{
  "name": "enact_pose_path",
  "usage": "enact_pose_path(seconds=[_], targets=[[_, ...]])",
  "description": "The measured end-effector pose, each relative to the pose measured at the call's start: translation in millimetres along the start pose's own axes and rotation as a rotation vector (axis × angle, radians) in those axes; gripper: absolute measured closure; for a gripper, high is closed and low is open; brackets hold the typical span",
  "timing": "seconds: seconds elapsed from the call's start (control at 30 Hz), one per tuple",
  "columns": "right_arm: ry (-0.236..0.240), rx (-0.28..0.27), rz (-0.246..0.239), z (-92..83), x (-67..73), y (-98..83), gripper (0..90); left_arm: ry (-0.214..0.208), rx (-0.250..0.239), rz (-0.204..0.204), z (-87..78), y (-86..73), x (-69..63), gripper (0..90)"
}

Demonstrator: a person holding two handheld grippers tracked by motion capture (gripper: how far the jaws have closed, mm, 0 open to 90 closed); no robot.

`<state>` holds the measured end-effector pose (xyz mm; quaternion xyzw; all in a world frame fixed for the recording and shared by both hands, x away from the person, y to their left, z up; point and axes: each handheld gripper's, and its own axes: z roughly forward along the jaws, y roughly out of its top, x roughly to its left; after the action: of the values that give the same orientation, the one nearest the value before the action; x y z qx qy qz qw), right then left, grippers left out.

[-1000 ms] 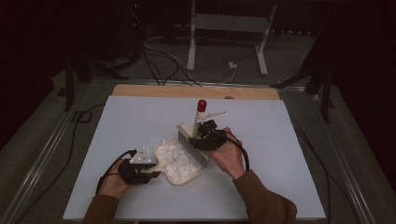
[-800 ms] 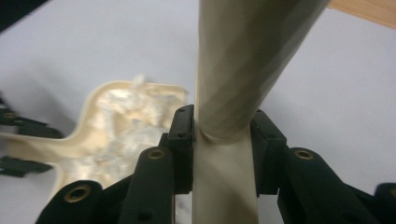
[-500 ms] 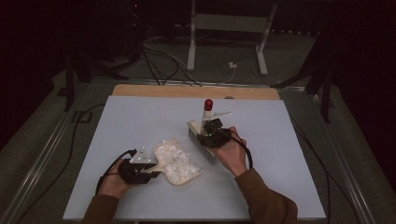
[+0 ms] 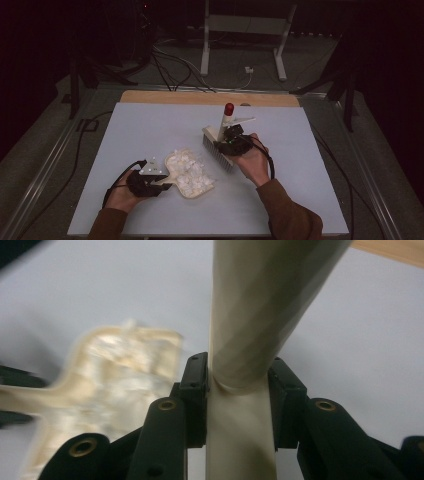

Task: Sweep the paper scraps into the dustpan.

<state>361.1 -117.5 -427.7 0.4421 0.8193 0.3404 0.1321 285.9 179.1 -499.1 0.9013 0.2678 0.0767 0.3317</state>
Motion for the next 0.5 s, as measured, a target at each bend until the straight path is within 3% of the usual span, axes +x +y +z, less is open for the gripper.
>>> enact_pose_path(seconds=[0.1, 0.17, 0.3, 0.5], targets=[[-0.076, 0.017, -0.04, 11.0, 6.7, -5.7, 67.3, 0.001, 0.001, 0.0, 0.0, 0.2, -0.1, 66.7], [-0.086, 0.031, -0.053, 17.3, 12.8, -9.7, 67.2, 0.0, 0.002, -0.001, -0.1, 0.6, 0.0, 66.7], [-0.067, 0.025, -0.079, 20.3, 30.4, -12.5, 67.3, 0.003, 0.003, 0.003, 0.7, 1.6, -0.2, 66.7], [0.001, 0.025, -0.083, 20.7, 50.1, -12.2, 67.3, 0.003, 0.004, 0.002, 2.3, 2.5, -0.8, 66.7]])
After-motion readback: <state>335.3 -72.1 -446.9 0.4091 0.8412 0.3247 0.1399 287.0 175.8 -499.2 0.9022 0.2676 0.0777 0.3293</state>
